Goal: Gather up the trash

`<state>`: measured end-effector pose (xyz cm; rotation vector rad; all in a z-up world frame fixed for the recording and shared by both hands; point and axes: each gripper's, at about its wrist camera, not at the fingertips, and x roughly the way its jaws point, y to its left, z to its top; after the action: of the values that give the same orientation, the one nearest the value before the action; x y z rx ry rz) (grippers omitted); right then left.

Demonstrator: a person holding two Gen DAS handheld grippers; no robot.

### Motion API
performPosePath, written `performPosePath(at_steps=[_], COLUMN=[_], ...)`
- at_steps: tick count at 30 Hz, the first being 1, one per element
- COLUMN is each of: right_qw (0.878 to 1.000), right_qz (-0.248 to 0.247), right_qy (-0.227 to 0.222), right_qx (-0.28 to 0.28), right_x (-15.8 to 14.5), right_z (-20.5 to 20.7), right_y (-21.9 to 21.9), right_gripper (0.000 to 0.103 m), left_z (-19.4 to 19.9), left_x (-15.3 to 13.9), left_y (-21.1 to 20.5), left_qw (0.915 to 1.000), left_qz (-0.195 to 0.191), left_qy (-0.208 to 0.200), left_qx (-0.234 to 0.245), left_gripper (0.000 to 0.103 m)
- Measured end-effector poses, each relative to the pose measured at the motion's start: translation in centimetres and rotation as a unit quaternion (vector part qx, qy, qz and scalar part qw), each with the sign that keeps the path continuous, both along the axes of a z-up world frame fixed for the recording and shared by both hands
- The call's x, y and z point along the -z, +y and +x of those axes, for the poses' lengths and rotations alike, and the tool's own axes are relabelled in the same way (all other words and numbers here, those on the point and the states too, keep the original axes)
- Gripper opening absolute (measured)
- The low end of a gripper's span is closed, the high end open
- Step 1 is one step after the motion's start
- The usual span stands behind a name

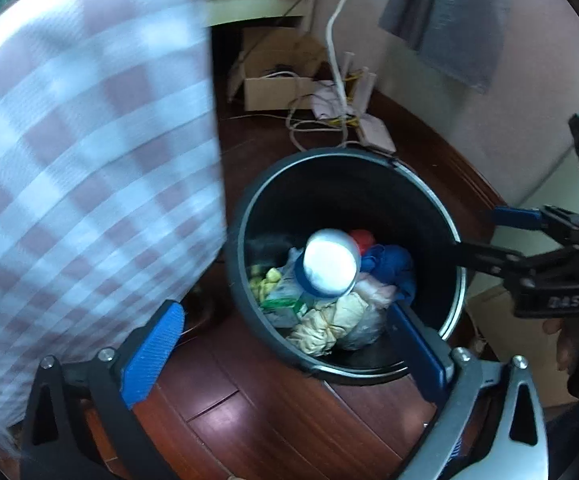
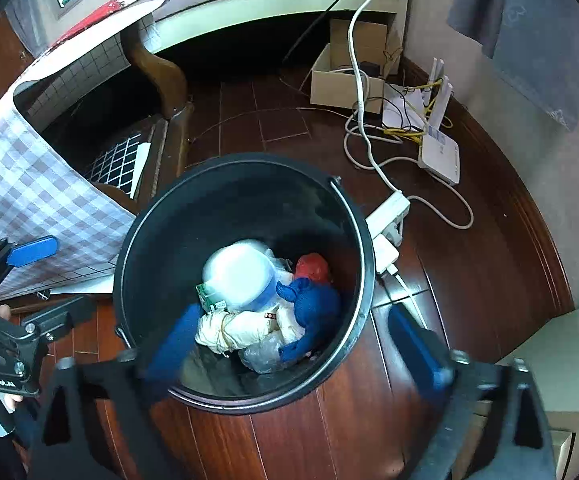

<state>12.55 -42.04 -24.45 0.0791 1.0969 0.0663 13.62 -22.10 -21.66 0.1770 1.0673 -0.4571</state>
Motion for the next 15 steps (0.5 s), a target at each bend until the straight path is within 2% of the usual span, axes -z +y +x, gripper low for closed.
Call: performPosePath(at_steps=[15], right_qw=[0.999], right_qz=[-0.033], right_qy=[-0.021], right_qx=[-0.018], right_x=[-1.2], right_z=[-0.8], right_y=[3.2], right_gripper=[0.102], left_z=[-1.0], left_x=[-1.4], left_y=[2.2], left_qw=[0.9984], left_qz=[0.018], left_qy=[-0.041], left_qx=[-0.035], left_gripper=[0.102])
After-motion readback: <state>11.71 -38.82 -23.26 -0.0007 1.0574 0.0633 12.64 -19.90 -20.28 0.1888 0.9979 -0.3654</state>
